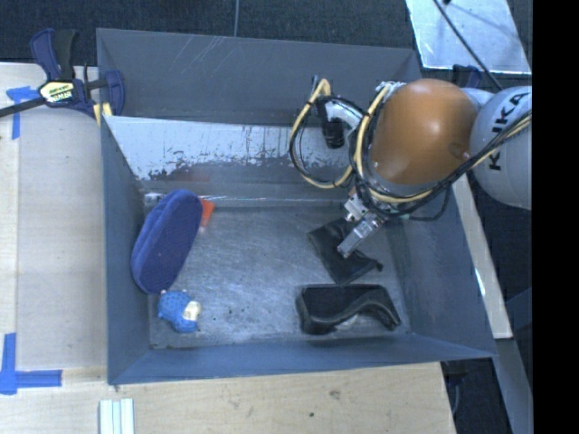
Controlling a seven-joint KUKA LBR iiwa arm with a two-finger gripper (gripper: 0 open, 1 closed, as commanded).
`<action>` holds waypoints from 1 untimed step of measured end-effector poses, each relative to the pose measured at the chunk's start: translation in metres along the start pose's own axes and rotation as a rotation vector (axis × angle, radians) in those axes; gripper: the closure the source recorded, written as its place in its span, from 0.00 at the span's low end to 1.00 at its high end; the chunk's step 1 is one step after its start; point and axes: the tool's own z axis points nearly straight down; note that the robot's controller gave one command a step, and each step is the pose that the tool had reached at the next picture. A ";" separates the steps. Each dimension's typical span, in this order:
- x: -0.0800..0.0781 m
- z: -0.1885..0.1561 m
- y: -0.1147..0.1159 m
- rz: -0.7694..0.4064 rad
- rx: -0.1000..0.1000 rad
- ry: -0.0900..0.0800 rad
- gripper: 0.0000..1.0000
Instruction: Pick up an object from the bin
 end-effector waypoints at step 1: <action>0.000 0.000 0.000 0.000 -0.001 0.000 1.00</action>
Offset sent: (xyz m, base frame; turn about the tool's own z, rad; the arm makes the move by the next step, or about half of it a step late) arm 0.0000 0.0000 0.0000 0.0000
